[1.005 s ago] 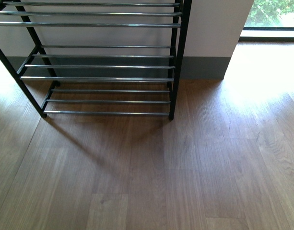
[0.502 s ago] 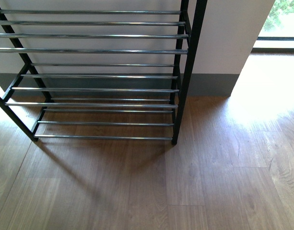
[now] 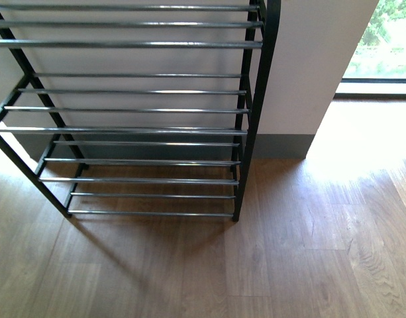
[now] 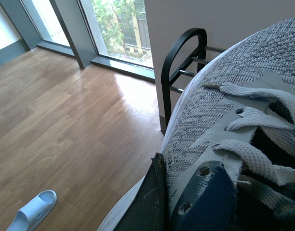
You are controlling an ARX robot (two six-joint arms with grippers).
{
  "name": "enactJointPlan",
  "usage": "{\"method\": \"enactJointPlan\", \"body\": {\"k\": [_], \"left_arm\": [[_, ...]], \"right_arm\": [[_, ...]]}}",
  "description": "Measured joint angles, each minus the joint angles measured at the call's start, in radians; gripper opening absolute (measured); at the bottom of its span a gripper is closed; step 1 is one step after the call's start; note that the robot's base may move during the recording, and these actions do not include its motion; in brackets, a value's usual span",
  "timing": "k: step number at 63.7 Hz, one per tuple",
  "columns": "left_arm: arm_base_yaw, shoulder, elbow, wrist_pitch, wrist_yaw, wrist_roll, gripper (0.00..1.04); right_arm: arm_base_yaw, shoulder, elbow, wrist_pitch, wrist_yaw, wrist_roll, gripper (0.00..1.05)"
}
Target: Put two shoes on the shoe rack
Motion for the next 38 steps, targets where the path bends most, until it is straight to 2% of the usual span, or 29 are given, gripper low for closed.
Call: {"method": "enactJointPlan", "body": {"k": [34,36,38], "left_arm": [[0.0,0.0,0.001,0.0,-0.003,0.0,0.02],[0.0,0.0,0.002,0.0,-0.005,0.0,0.02],[0.0,0.0,0.002,0.0,-0.004,0.0,0.02]], "right_arm": [[0.0,0.0,0.0,0.0,-0.001,0.0,0.02],[-0.003,0.002,-0.001,0.01,-0.013,-0.004,0.02],[-0.014,0.021,-0.003,0.069,-0.127,-0.031,0.02]]}}
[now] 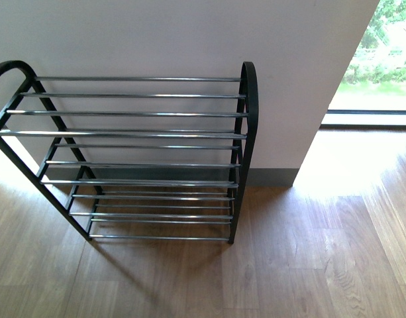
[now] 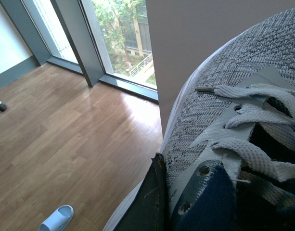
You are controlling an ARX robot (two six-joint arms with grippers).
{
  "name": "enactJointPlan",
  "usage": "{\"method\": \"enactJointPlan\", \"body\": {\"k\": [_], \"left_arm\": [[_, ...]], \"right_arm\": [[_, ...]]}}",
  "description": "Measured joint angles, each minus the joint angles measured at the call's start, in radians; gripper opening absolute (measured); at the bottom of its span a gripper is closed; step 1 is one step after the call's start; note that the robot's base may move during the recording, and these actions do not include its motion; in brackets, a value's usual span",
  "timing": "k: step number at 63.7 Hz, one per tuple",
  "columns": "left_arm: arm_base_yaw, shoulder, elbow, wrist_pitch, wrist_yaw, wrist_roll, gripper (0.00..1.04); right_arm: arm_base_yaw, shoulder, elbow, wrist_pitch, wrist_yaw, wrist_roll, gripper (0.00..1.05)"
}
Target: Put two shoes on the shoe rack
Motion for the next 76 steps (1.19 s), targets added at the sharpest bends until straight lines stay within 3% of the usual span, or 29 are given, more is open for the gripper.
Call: {"method": "enactJointPlan", "body": {"k": [4,10,16,25,33,41,52,63,76], "left_arm": [[0.0,0.0,0.0,0.0,0.0,0.0,0.02],[0.0,0.0,0.0,0.0,0.0,0.0,0.02],[0.0,0.0,0.0,0.0,0.004,0.0,0.02],[0.0,0.0,0.0,0.0,0.001,0.0,0.02],[0.0,0.0,0.0,0.0,0.005,0.0,0.02],[0.0,0.0,0.0,0.0,0.003,0.0,0.02],[0.0,0.0,0.0,0.0,0.004,0.0,0.02],[0.0,0.0,0.0,0.0,0.004,0.0,0.02],[0.0,0.0,0.0,0.0,0.004,0.0,0.02]], "right_arm": [[0.013,0.029,0.015,0.025,-0.1,-0.014,0.02],[0.12,0.07,0.087,-0.059,-0.077,-0.014,0.02],[0.276,0.145,0.17,-0.131,0.04,0.024,0.02],[0.631,0.401,0.404,-0.198,0.344,0.192,0.02],[0.787,0.578,0.584,-0.248,0.488,0.277,0.02],[0.889,0.754,0.762,-0.291,0.587,0.293,0.02],[0.908,0.99,1.009,-0.367,0.667,0.265,0.02],[0.845,1.201,1.215,-0.466,0.775,0.261,0.02],[0.8,1.353,1.422,-0.548,0.833,0.274,0.02]]}}
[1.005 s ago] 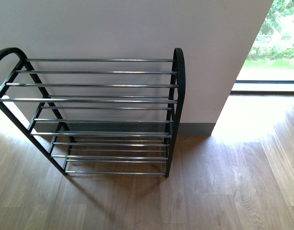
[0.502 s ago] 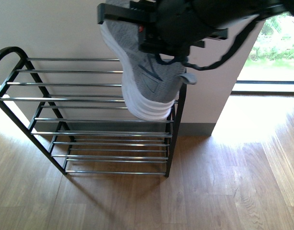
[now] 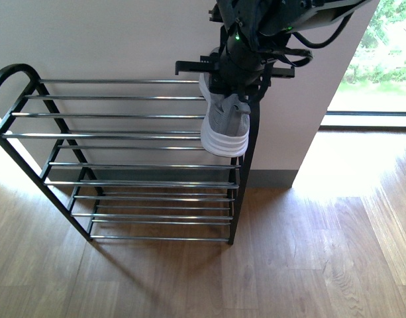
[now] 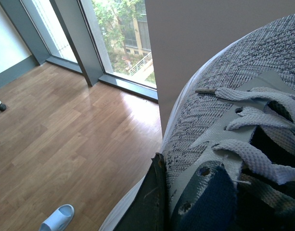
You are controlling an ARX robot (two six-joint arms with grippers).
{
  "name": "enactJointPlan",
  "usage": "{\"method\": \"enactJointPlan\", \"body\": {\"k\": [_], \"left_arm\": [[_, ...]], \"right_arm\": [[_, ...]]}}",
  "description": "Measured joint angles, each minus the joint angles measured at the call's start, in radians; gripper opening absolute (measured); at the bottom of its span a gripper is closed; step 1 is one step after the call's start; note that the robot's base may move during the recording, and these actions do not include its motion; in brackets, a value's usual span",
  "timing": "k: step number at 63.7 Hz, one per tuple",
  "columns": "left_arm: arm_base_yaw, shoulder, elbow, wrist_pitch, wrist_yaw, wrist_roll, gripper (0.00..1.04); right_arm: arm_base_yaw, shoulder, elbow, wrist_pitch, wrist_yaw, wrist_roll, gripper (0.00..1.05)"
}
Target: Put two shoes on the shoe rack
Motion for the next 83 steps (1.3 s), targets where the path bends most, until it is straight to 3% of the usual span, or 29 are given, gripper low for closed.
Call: {"method": "enactJointPlan", "body": {"k": [16,33,53,58,72,80,83], "left_arm": [[0.0,0.0,0.0,0.0,0.0,0.0,0.02],[0.0,0.0,0.0,0.0,-0.003,0.0,0.02],[0.0,0.0,0.0,0.0,-0.002,0.0,0.02],[0.0,0.0,0.0,0.0,-0.002,0.0,0.02],[0.0,0.0,0.0,0.0,-0.002,0.0,0.02],[0.0,0.0,0.0,0.0,-0.003,0.0,0.02],[0.0,0.0,0.0,0.0,-0.003,0.0,0.02]], "right_arm": [[-0.003,0.04,0.069,-0.038,-0.014,-0.011,0.04],[-0.034,-0.154,-0.172,0.151,-0.117,-0.015,0.47],[-0.142,-0.719,-0.726,0.407,-0.415,-0.058,0.97],[-0.233,-0.938,-0.931,0.455,-0.53,-0.113,0.95],[-0.476,-1.293,-1.204,0.484,-0.731,-0.175,0.96],[-0.538,-1.36,-1.251,0.489,-0.729,-0.197,0.95],[-0.51,-1.365,-1.293,0.603,-0.559,-0.238,0.88]]}}
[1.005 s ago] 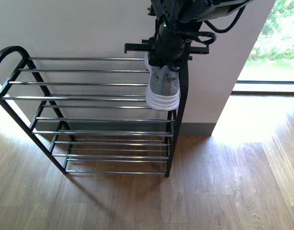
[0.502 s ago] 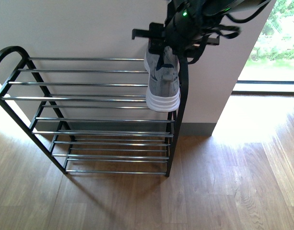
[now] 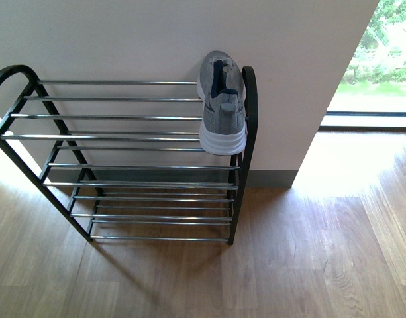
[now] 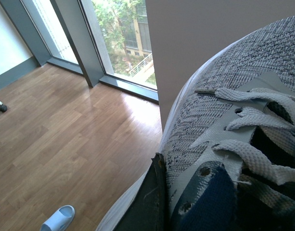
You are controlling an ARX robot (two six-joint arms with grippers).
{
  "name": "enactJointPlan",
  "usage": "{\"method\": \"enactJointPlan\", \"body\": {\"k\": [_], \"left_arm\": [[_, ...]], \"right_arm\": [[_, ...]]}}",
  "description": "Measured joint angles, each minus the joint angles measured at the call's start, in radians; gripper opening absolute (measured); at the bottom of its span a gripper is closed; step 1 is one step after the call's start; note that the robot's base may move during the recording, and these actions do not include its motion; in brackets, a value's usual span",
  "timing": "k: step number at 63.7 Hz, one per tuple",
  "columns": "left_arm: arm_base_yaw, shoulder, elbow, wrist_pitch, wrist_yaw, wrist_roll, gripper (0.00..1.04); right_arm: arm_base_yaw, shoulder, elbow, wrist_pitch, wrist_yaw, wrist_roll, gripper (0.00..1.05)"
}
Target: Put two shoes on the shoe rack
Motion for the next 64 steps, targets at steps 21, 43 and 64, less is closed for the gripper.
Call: {"method": "enactJointPlan", "body": {"k": [21,43,64], "left_arm": [[0.0,0.0,0.0,0.0,0.001,0.0,0.02],[0.127,0.233,0.171,-0.179,0.335,-0.165,0.02],[0.264,0.761,0.448,0.093,0.623,-0.121,0.02]], "right_arm": [[0.028,-0.151,-0.246,0.2,0.336,-0.076,0.33],[0.03,-0.343,-0.372,0.14,0.336,-0.085,0.01],[0.03,-0.511,-0.43,0.027,0.337,-0.085,0.01]]}}
